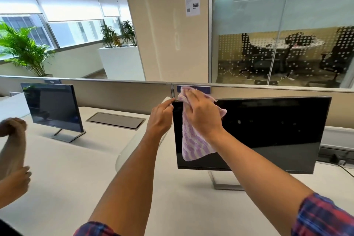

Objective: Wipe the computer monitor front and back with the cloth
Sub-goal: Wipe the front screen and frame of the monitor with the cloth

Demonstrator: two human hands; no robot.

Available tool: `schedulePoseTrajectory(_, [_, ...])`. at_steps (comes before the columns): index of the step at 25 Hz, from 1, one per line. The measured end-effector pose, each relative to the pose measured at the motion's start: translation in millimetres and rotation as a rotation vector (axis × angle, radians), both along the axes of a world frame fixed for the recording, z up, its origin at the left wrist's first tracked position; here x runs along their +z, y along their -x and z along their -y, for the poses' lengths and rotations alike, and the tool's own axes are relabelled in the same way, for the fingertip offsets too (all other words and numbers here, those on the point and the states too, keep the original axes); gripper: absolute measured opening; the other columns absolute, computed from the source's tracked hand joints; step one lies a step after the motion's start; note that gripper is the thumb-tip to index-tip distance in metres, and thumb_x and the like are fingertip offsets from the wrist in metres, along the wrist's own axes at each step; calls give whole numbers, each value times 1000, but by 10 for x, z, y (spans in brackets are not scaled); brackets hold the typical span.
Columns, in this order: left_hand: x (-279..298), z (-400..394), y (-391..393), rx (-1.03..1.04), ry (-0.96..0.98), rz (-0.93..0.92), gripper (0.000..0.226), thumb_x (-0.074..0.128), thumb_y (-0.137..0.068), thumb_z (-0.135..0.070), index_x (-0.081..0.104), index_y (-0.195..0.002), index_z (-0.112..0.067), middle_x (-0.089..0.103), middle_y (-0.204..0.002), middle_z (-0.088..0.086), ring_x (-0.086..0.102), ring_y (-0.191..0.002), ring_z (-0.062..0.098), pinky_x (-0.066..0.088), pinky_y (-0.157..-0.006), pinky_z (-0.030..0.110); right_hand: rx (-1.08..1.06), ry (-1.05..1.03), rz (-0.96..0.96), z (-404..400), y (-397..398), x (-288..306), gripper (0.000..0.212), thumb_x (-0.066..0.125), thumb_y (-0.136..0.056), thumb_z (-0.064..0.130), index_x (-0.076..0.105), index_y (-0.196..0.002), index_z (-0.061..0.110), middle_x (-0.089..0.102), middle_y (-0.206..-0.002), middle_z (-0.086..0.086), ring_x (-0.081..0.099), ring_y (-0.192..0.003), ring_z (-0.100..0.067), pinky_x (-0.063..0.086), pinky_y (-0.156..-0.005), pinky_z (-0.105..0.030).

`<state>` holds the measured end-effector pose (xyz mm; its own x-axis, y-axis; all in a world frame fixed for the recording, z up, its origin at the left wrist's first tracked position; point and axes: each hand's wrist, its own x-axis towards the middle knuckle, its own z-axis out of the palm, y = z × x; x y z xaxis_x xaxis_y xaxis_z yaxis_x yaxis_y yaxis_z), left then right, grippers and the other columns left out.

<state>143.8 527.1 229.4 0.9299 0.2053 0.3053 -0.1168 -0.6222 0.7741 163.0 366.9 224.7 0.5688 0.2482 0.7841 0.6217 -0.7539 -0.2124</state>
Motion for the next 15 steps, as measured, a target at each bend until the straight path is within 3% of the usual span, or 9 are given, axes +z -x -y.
schedulePoseTrajectory(4, [13, 23, 41, -44, -4, 33, 56, 31, -83, -29, 64, -128, -31, 66, -129, 1, 58, -113, 18, 44, -94, 33, -36, 226, -29, -184, -64, -172, 46, 47, -103, 42, 54, -143, 19, 59, -143, 0, 54, -132, -19, 42, -111, -39])
schedulePoseTrajectory(7, [33, 31, 76, -47, -42, 33, 57, 28, -84, -30, 63, -129, -30, 66, -128, 2, 59, -113, 21, 47, -96, 38, 8, 319, -66, -217, -107, -176, 49, 53, -101, 31, 48, -148, 21, 50, -152, 1, 42, -143, -19, 29, -121, -40])
schedulePoseTrajectory(12, [81, 91, 125, 43, -220, 40, 61, 27, -85, -29, 57, -137, -22, 63, -134, 10, 58, -117, 29, 43, -95, 38, -82, 315, -103, -11, -79, -15, 45, 58, -95, 19, 55, -139, 24, 61, -138, 4, 54, -130, -17, 40, -113, -35])
schedulePoseTrajectory(15, [19, 126, 117, 77, -452, 68, 49, 29, -92, -27, 55, -132, -18, 62, -131, 6, 60, -111, 26, 40, -95, 41, -93, 288, -169, -47, -37, 38, 46, 50, -97, 14, 53, -143, 20, 57, -144, 1, 48, -136, -18, 33, -116, -34])
